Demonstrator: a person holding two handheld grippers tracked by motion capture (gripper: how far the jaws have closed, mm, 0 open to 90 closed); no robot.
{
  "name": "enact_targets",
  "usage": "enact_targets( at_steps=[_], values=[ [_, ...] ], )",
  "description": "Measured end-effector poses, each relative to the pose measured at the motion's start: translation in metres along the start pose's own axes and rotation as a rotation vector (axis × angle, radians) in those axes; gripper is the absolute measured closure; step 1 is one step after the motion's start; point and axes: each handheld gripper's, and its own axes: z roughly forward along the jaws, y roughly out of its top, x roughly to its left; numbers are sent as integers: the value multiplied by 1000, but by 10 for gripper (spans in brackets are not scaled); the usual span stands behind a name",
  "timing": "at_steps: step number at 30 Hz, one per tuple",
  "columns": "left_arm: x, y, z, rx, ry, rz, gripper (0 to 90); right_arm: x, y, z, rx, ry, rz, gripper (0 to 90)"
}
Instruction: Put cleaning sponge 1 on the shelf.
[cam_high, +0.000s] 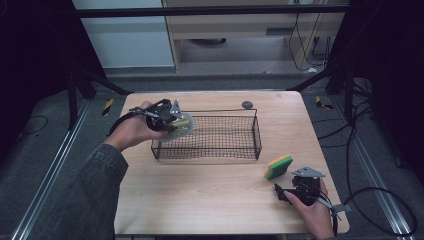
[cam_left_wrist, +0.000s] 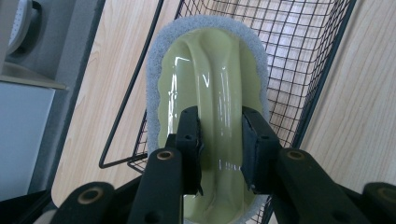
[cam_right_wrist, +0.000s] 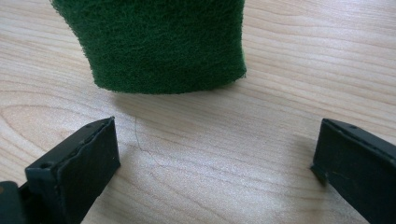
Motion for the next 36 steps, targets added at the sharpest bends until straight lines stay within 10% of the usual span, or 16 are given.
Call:
enact_targets(
  at_steps=[36],
  values=[
    [-4,-1,39,42,-30,18,704,0,0,0,0,0,-1,5]
  ],
)
